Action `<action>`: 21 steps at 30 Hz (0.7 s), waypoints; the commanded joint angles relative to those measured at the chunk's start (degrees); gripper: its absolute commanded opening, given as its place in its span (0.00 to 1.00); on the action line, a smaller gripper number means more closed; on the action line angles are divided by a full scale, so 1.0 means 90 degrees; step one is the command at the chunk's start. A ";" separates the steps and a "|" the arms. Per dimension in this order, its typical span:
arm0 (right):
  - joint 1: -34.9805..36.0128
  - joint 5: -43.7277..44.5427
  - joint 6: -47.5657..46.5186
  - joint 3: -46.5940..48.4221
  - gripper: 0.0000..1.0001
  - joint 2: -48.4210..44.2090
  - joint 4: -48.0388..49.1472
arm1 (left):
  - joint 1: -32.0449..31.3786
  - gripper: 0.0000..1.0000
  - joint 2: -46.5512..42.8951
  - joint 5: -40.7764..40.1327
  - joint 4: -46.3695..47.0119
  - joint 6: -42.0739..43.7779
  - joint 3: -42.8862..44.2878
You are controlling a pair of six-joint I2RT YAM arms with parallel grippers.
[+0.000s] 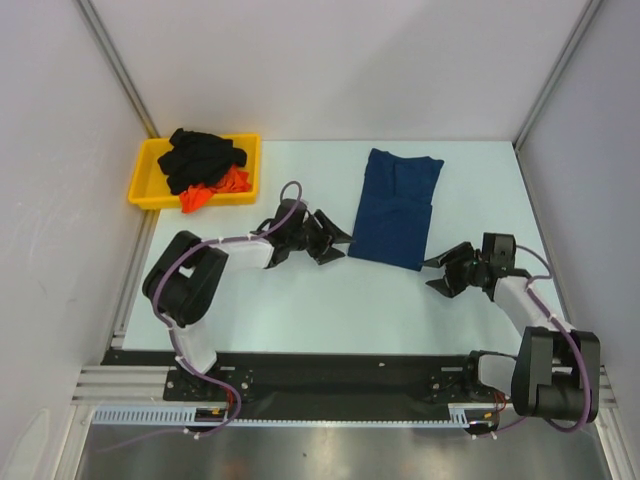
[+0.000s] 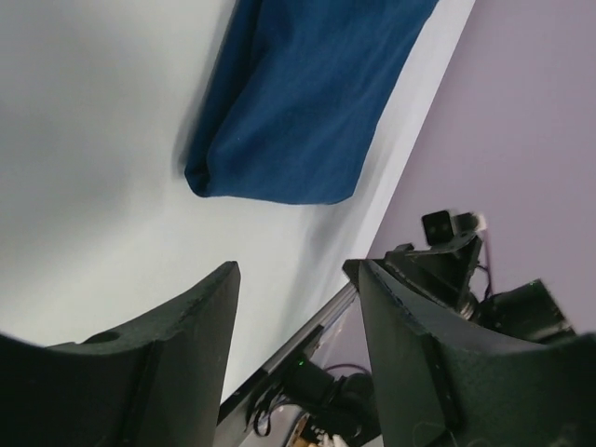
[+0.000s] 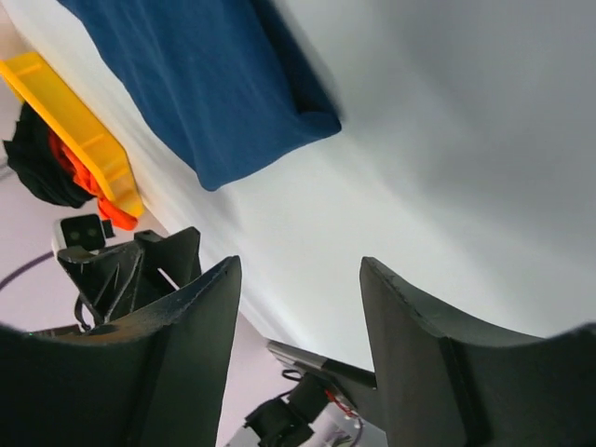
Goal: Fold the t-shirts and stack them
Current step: Fold the tshirt
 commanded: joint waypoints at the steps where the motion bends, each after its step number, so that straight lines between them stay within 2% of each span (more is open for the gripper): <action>1: 0.0061 0.0330 0.1025 -0.0343 0.59 -0.0288 0.1059 | -0.0156 0.59 -0.0070 -0.0416 0.0406 -0.0630 -0.0033; 5: 0.0061 0.0487 0.1455 -0.0870 0.59 -0.0474 0.1517 | -0.0274 0.58 -0.0138 -0.0797 0.0355 -0.0776 -0.0247; 10: 0.0061 0.0575 0.1661 -0.1213 0.57 -0.0056 0.2355 | -0.0293 0.54 0.0135 -0.0846 0.0288 -0.0768 -0.0219; 16: 0.0061 0.0331 0.1407 -0.0998 0.50 0.1009 0.2915 | -0.0293 0.56 0.0437 -0.0895 -0.0113 -0.0425 0.0270; 21: 0.0149 0.0447 0.1554 -0.0930 0.50 0.1215 0.3130 | -0.0381 0.55 0.0663 -0.0973 -0.0112 -0.0650 0.0328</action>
